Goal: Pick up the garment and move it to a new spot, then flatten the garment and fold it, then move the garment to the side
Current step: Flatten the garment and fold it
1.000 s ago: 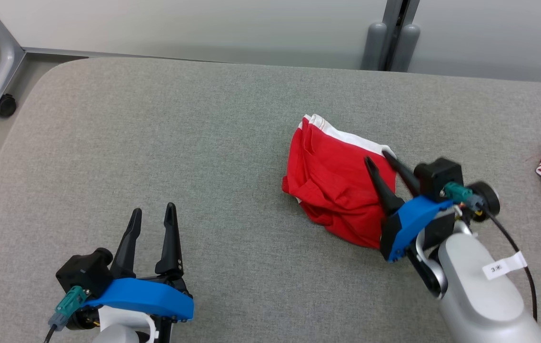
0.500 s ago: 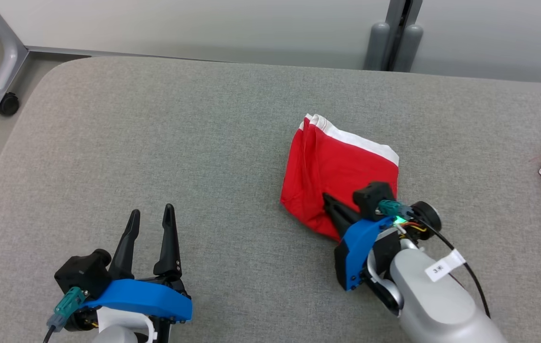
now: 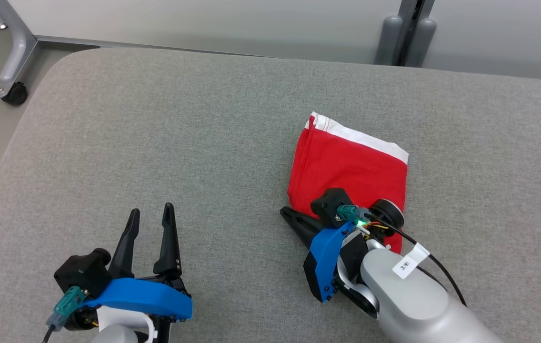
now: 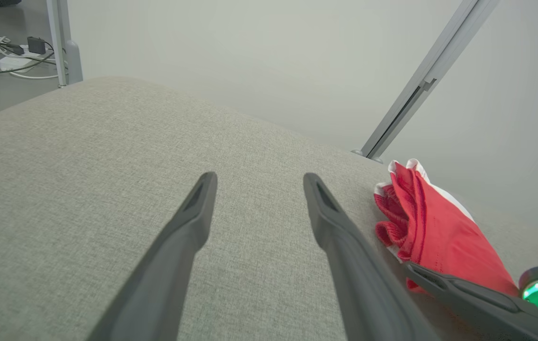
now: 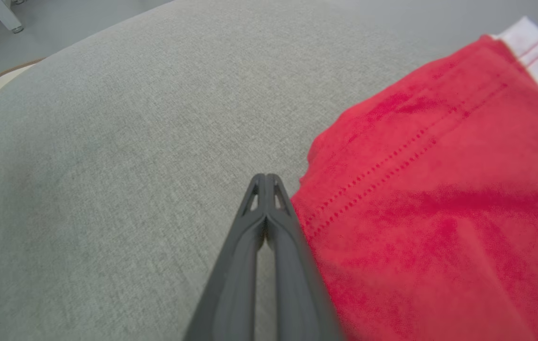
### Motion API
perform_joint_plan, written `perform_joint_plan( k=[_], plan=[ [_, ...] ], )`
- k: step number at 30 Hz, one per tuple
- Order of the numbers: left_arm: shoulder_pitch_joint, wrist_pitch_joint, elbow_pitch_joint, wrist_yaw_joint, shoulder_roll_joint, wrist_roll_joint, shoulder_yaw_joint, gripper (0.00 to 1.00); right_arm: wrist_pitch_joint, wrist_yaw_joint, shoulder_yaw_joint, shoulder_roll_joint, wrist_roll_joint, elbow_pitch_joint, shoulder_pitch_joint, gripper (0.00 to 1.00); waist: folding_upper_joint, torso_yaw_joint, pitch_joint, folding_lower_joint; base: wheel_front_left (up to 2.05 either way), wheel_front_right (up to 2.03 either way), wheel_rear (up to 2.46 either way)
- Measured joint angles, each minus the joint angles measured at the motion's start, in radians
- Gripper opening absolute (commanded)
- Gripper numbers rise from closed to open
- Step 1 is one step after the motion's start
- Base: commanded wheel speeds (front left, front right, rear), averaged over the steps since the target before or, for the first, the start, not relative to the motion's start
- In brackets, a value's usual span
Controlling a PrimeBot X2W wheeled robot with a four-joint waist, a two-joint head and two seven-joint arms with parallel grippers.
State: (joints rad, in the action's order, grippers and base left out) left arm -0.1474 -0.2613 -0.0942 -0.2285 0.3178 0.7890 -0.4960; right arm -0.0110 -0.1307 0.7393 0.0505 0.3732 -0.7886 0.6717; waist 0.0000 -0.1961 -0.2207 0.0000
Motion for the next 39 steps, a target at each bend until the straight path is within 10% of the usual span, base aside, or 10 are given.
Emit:
perform_joint_plan(
  k=[4, 8, 9, 28, 39],
  plan=[
    [-0.003, 0.0, -0.002, 0.002, -0.001, -0.003, 0.008, 1.0, -0.06, 0.0, 0.021, 0.0, 0.017, 0.001, 0.012, 0.07, 0.0, 0.005, 0.0, 0.0, 0.0, 0.0, 0.0],
    [-0.006, 0.0, -0.01, 0.017, 0.0, -0.014, 0.024, 1.0, -0.142, 0.0, -0.002, 0.0, 0.015, 0.018, 0.027, 0.95, 0.0, 0.019, 0.012, 0.0, 0.0, 0.0, 0.0],
    [-0.014, 0.0, -0.016, 0.02, 0.003, -0.029, 0.026, 1.0, -0.177, 0.0, -0.03, 0.0, 0.008, 0.029, 0.027, 1.0, 0.0, 0.028, 0.02, 0.0, 0.0, 0.0, 0.0],
    [0.051, 0.0, -0.126, 0.074, -0.036, -0.139, 0.072, 1.0, -0.25, 0.0, -0.672, 0.0, -0.146, 0.318, -0.397, 1.0, 0.0, 0.139, 0.111, -0.0001, 0.0, 0.0, 0.0],
    [0.107, 0.0, -0.143, 0.097, -0.049, -0.175, 0.129, 1.0, -0.244, 0.0, -0.673, -0.001, -0.136, 0.452, -0.541, 1.0, 0.0, 0.174, 0.112, -0.0001, 0.0, 0.0, 0.0]
  ],
)
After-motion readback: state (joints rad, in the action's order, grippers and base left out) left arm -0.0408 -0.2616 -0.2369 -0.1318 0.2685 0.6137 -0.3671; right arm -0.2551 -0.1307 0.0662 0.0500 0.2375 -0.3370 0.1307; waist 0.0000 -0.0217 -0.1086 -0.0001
